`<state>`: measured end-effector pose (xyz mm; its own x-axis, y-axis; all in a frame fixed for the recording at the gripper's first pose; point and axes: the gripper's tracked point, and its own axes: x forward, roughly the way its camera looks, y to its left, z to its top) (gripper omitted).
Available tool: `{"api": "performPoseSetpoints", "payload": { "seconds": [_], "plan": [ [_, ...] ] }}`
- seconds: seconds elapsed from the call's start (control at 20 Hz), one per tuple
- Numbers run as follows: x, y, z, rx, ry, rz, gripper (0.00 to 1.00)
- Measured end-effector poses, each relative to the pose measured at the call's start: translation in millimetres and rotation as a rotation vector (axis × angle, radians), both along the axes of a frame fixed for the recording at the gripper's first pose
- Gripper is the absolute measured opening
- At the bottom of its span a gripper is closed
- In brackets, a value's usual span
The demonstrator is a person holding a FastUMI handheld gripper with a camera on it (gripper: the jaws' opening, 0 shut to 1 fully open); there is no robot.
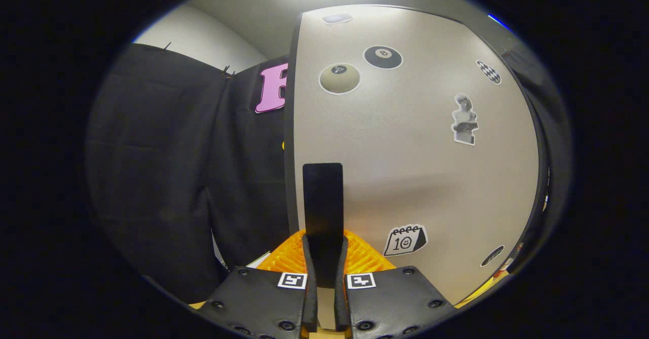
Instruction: Open the shoe cabinet door, grab the shoes and put them into the shoe cabinet, then close the shoe cabinet door.
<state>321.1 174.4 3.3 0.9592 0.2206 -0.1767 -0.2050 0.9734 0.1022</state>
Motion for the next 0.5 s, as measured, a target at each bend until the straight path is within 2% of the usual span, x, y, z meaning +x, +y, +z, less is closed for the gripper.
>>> {"api": "performPoseSetpoints", "payload": {
  "seconds": [0.35,0.5],
  "plan": [
    [-45.5,-0.7,16.1,0.009,0.003,0.074,0.14],
    [-48.2,-6.2,14.3,0.008,0.003,0.08,0.15]
  ]
}}
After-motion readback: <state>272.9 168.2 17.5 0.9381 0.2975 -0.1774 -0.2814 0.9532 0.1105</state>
